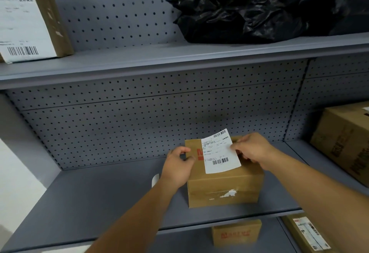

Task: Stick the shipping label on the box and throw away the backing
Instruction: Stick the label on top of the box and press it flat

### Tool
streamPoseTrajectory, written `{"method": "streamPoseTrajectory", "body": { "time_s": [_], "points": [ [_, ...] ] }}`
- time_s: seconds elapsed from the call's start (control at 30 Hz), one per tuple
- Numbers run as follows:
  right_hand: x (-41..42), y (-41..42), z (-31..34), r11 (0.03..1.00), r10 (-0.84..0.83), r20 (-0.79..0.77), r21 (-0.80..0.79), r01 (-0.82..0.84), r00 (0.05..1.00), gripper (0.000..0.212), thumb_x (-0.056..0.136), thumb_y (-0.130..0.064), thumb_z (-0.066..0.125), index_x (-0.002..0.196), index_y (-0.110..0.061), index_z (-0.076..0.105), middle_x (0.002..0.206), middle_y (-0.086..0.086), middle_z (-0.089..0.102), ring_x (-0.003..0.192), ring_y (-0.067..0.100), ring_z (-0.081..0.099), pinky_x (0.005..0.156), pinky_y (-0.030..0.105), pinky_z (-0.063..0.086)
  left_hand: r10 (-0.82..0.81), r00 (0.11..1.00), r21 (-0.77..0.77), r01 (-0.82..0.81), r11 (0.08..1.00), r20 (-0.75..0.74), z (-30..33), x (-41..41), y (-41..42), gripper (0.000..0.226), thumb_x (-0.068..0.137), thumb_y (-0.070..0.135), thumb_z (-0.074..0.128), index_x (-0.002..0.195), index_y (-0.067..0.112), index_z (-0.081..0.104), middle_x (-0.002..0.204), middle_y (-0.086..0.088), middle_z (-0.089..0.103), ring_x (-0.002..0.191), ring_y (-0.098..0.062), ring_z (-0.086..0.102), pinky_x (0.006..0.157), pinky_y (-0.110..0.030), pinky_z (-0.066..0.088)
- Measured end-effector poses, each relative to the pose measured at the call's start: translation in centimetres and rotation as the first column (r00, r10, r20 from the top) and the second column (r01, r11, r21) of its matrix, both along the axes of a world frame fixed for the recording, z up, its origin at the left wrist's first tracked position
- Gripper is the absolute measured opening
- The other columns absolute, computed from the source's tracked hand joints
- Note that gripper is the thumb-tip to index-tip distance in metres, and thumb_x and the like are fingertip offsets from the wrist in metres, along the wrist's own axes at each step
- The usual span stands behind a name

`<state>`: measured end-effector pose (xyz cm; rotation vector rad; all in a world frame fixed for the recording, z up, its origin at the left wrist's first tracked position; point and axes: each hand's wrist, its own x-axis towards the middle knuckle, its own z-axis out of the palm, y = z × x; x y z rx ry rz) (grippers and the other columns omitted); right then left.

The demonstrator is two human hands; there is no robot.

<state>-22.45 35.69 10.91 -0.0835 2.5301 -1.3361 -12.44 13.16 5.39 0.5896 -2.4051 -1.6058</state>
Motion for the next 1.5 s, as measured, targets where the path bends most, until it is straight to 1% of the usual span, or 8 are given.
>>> {"method": "streamPoseTrajectory", "body": {
  "time_s": [0.3,0.47,0.6,0.83,1.03,1.3,1.4,1.5],
  "points": [
    [-0.5,-0.7,-0.5,0.994,0.031,-0.058,0.104,-0.025,0.998,0.033,0.083,-0.020,0.072,0.093,0.011,0.074,0.070,0.016,0.064,0.067,0.023,0.052,0.063,0.034,0.038,0.004,1.000,-0.022,-0.005,1.000,-0.017,0.0,-0.2,-0.2,0.028,0.092,0.028,0.065,0.119,0.034,0.063,0.131,0.005,0.059,0.088,-0.014,0.071,0.068,-0.024,0.054],
    [-0.6,-0.9,-0.5,0.971,0.079,-0.103,0.232,-0.054,0.992,0.024,0.081,-0.017,0.068,0.059,-0.008,0.061,0.066,0.023,0.063,0.062,0.022,0.048,0.060,0.034,0.034,0.001,1.000,-0.042,-0.002,0.999,-0.019,0.2,-0.2,-0.2,0.029,0.092,0.027,0.065,0.120,0.034,0.063,0.132,0.008,0.058,0.088,-0.010,0.069,0.066,-0.022,0.052],
    [-0.2,-1.4,0.1,0.894,0.193,-0.192,0.439,-0.092,0.962,0.042,0.083,-0.019,0.062,0.047,-0.017,0.039,0.047,0.000,0.041,0.050,0.020,0.039,0.050,0.029,0.028,0.000,1.000,-0.055,-0.001,0.999,-0.016,0.1,-0.4,-0.2,0.029,0.091,0.026,0.066,0.119,0.033,0.064,0.131,0.007,0.058,0.092,-0.009,0.068,0.072,-0.025,0.058],
    [0.1,-1.7,0.6,0.688,0.401,-0.257,0.718,-0.104,0.879,0.023,0.084,-0.036,0.055,0.087,-0.018,0.069,0.072,0.001,0.063,0.062,0.018,0.060,0.052,0.027,0.049,-0.031,0.999,-0.097,0.032,0.995,0.011,0.4,-0.5,-0.5,0.032,0.081,0.033,0.065,0.113,0.036,0.064,0.128,0.006,0.061,0.099,-0.014,0.071,0.088,-0.042,0.063],
    [0.0,-0.9,0.6,0.699,0.403,-0.299,0.710,-0.081,0.865,0.022,0.087,-0.031,0.057,0.075,-0.012,0.059,0.069,0.004,0.060,0.057,0.020,0.053,0.050,0.026,0.044,-0.041,0.997,-0.348,0.062,0.935,0.068,1.3,-1.0,0.0,0.029,0.088,0.030,0.063,0.117,0.030,0.066,0.126,0.008,0.049,0.125,-0.017,0.050,0.108,-0.040,0.048],
    [-1.1,-1.1,-1.0,0.749,0.595,-0.399,0.590,-0.301,0.698,0.033,0.101,-0.033,0.046,0.121,-0.018,0.069,0.115,0.001,0.068,0.106,0.023,0.064,0.090,0.038,0.054,-0.284,0.955,-0.638,0.270,0.721,0.083,3.1,-4.4,2.2,0.035,0.100,0.021,0.056,0.135,0.020,0.063,0.143,0.001,0.058,0.124,-0.020,0.059,0.110,-0.040,0.047],
    [-1.8,-1.6,-1.9,0.704,0.650,-0.349,0.611,-0.362,0.675,0.047,0.107,-0.036,0.033,0.142,-0.016,0.058,0.144,0.006,0.062,0.134,0.025,0.053,0.115,0.041,0.040,-0.329,0.928,-0.683,0.356,0.638,0.176,3.3,-6.0,3.1,0.046,0.105,0.013,0.046,0.151,0.019,0.050,0.160,0.000,0.045,0.144,-0.021,0.045,0.123,-0.037,0.032],
    [-2.0,-1.7,-1.9,0.659,0.673,-0.269,0.641,-0.393,0.689,0.056,0.110,-0.040,0.026,0.159,-0.015,0.036,0.167,0.006,0.035,0.154,0.024,0.030,0.127,0.037,0.018,-0.349,0.912,-0.694,0.395,0.602,0.216,3.1,-6.5,3.7,0.050,0.107,0.015,0.041,0.156,0.021,0.041,0.166,0.001,0.037,0.152,-0.017,0.035,0.127,-0.035,0.023]
  ]
}}
